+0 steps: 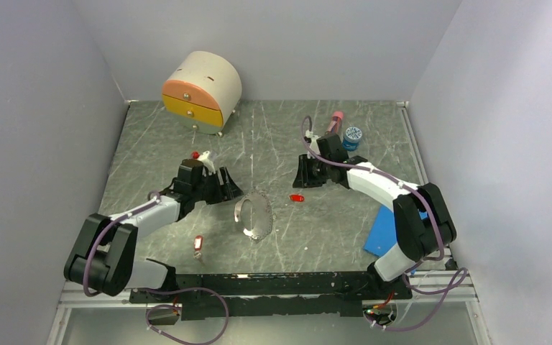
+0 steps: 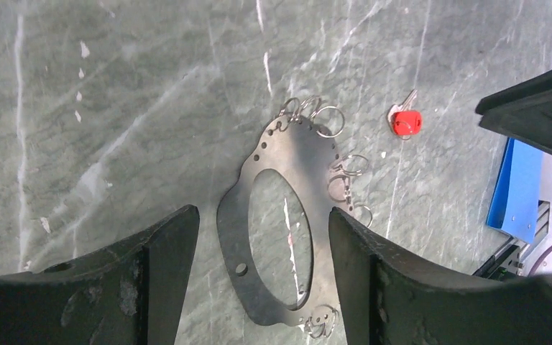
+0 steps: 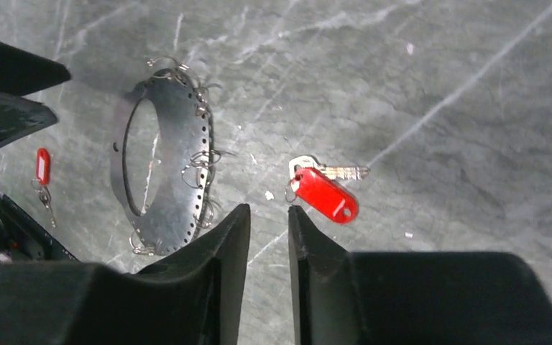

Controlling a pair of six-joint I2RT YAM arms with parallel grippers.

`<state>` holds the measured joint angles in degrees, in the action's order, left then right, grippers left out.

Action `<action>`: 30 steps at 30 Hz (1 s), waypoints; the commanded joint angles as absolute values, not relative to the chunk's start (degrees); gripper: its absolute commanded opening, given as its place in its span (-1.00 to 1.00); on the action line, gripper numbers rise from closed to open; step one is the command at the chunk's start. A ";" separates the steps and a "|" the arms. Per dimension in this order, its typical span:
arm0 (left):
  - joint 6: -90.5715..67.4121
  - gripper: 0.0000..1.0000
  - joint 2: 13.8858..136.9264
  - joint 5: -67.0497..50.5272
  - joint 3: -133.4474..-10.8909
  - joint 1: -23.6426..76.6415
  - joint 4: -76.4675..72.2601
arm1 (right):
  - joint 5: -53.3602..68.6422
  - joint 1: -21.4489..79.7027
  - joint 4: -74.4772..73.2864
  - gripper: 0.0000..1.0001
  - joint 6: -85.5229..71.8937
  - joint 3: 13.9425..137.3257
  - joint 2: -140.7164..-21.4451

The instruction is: Put the keys on the keyring

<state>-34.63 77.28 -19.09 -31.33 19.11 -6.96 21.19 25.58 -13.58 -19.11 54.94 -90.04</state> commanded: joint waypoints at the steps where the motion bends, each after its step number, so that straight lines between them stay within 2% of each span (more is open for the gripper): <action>1: -31.40 0.43 74.36 -18.12 -33.80 19.24 -6.73 | 16.21 26.10 -19.50 -0.50 -19.31 58.39 -91.02; 11: -30.68 0.40 73.45 -16.92 -33.73 19.25 -6.27 | 7.14 32.23 -26.15 -0.42 -16.61 64.26 -97.40; 18: -26.18 0.36 73.79 -25.05 -33.14 19.39 -11.89 | 5.66 33.84 -27.64 -0.44 -16.01 66.93 -101.10; 23: -24.61 0.36 74.48 -25.73 -34.60 19.64 -10.94 | 3.72 34.06 -28.77 -0.46 -15.51 67.75 -102.45; 30: -25.07 0.34 75.03 -25.78 -34.38 19.78 -11.69 | 4.61 34.48 -28.09 -0.59 -15.27 67.85 -103.33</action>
<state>-26.13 74.83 -24.23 -32.51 19.57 -9.19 5.39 34.04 -27.57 -15.94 65.58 -103.20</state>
